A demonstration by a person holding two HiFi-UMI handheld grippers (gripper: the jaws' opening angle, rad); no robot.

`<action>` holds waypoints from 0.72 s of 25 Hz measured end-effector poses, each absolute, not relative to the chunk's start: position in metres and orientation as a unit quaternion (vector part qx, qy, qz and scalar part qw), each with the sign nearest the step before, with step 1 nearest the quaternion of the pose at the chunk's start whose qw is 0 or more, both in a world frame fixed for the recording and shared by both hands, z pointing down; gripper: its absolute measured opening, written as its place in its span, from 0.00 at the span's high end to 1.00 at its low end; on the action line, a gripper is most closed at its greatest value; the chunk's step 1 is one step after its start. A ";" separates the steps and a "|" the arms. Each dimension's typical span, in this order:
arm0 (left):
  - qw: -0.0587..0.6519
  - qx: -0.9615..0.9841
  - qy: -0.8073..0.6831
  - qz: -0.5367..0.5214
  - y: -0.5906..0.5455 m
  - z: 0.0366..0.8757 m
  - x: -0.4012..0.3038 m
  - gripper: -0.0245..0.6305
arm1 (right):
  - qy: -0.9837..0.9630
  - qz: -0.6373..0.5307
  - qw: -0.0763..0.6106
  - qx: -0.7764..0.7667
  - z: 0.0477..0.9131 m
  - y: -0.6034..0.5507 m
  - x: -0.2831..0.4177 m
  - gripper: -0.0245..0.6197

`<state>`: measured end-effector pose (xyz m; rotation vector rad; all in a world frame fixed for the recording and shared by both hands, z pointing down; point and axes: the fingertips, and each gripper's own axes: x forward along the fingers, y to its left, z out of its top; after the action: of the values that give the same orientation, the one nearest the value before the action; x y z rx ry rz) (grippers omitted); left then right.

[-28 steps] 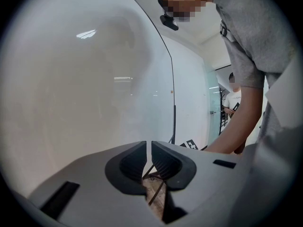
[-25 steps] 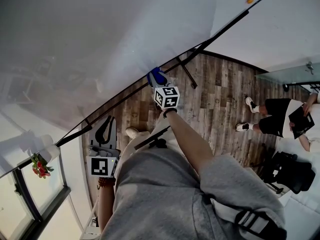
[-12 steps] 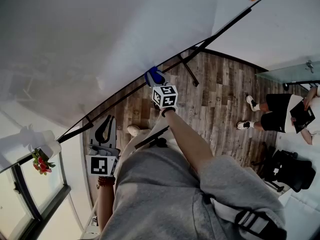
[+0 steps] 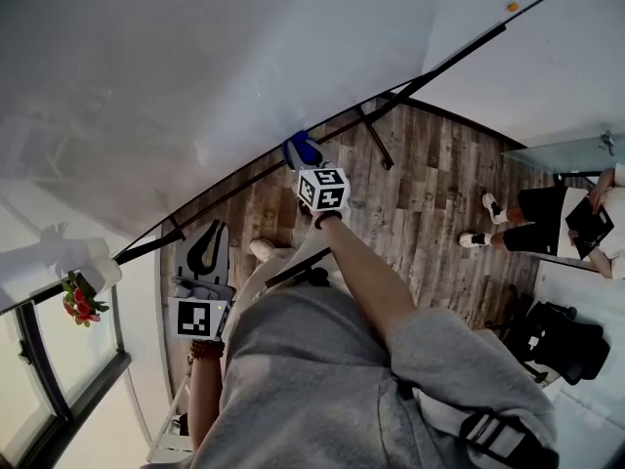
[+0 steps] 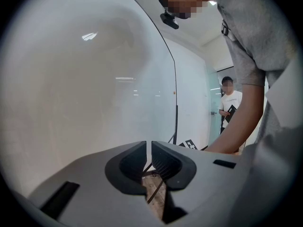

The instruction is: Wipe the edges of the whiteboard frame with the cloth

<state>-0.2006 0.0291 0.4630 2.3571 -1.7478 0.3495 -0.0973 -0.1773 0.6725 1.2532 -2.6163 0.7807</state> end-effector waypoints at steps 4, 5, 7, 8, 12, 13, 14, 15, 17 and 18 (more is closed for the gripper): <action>0.096 0.790 -0.595 0.114 0.036 0.464 -0.209 0.90 | -0.872 0.263 0.069 0.408 0.672 -0.167 -0.111 0.84; 0.096 0.789 -0.596 0.112 0.037 0.463 -0.210 0.90 | -0.873 0.265 0.070 0.404 0.672 -0.164 -0.114 0.84; 0.084 0.790 -0.597 0.112 0.038 0.461 -0.214 0.90 | -0.875 0.267 0.071 0.397 0.671 -0.158 -0.122 0.84; 0.079 0.789 -0.599 0.111 0.039 0.460 -0.216 0.90 | -0.877 0.267 0.071 0.394 0.671 -0.155 -0.126 0.84; 0.091 0.782 -0.606 0.109 0.048 0.464 -0.223 0.90 | -0.879 0.272 0.072 0.384 0.673 -0.145 -0.139 0.84; 0.094 0.782 -0.607 0.108 0.050 0.465 -0.224 0.90 | -0.880 0.273 0.073 0.381 0.673 -0.142 -0.142 0.84; 0.093 0.781 -0.608 0.106 0.052 0.465 -0.225 0.90 | -0.882 0.274 0.073 0.378 0.672 -0.140 -0.145 0.84; 0.092 0.781 -0.609 0.105 0.053 0.465 -0.225 0.90 | -0.883 0.274 0.074 0.374 0.672 -0.137 -0.148 0.84; 0.098 0.778 -0.612 0.105 0.058 0.465 -0.227 0.90 | -0.886 0.275 0.076 0.366 0.671 -0.131 -0.155 0.84; 0.099 0.776 -0.614 0.104 0.060 0.466 -0.229 0.90 | -0.888 0.275 0.078 0.361 0.671 -0.127 -0.159 0.84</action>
<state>-0.2290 0.0599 0.4657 2.2941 -1.8165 0.3080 -0.1591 -0.1273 0.6715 1.0816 -2.6584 0.8221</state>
